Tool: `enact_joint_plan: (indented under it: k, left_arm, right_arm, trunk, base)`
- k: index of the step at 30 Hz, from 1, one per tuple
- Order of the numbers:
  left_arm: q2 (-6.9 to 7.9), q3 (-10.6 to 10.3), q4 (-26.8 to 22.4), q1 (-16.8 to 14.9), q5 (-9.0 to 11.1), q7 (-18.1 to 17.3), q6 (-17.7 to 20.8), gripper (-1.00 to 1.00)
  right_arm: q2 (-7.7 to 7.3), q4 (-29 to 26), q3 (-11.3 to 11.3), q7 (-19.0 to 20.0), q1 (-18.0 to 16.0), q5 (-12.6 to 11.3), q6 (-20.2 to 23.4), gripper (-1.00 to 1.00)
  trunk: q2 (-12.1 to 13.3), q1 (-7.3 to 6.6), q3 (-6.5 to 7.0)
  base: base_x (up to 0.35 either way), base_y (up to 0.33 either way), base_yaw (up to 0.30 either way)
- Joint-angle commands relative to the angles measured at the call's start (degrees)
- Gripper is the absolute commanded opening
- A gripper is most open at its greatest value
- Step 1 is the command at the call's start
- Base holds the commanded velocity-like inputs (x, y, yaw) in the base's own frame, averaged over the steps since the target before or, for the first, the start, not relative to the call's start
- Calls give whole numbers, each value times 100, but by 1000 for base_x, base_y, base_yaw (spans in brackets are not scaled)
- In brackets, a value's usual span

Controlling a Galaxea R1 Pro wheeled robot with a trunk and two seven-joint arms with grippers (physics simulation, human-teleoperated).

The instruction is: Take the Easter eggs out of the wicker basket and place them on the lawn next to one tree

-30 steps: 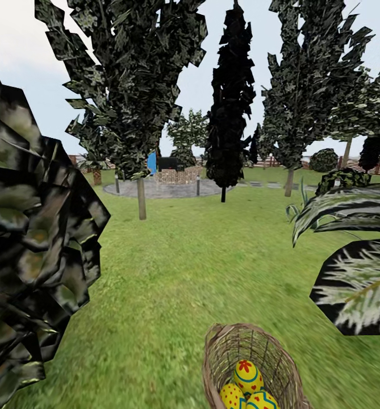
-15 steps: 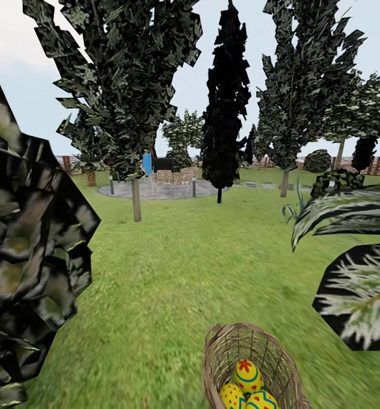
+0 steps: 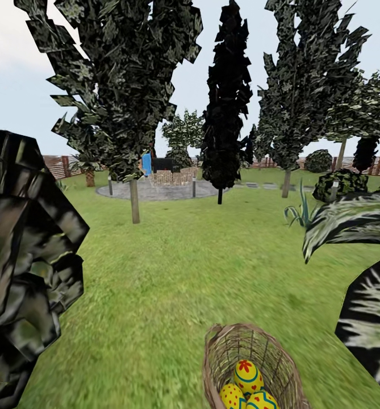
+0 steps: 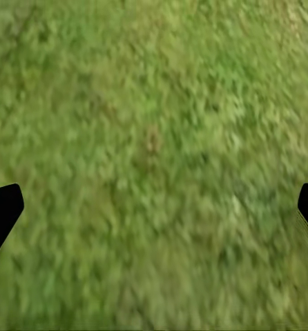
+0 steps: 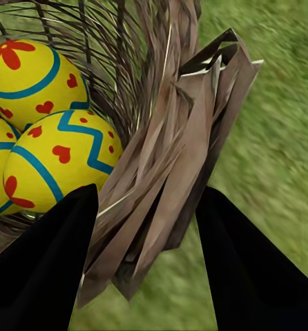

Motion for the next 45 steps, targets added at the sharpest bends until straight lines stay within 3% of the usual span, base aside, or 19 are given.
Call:
enact_joint_plan:
  k: [1,34,45]
  left_arm:
    - [-3,5,-13,0,35,16,26,100]
    - [-3,6,-13,0,44,16,26,100]
    - [5,14,-13,0,44,16,26,100]
  right_arm:
    - [-1,-2,4,-2,-5,-16,-25,-100]
    - [-1,-10,4,-2,-5,-16,-23,-100]
    - [-1,-9,3,-2,-5,-16,-24,-100]
  trunk:
    - [-3,3,-6]
    - [-3,3,-6]
    - [-3,3,-6]
  base:
    - [315,0,0]
    - [315,-1,0]
    - [308,-136,0]
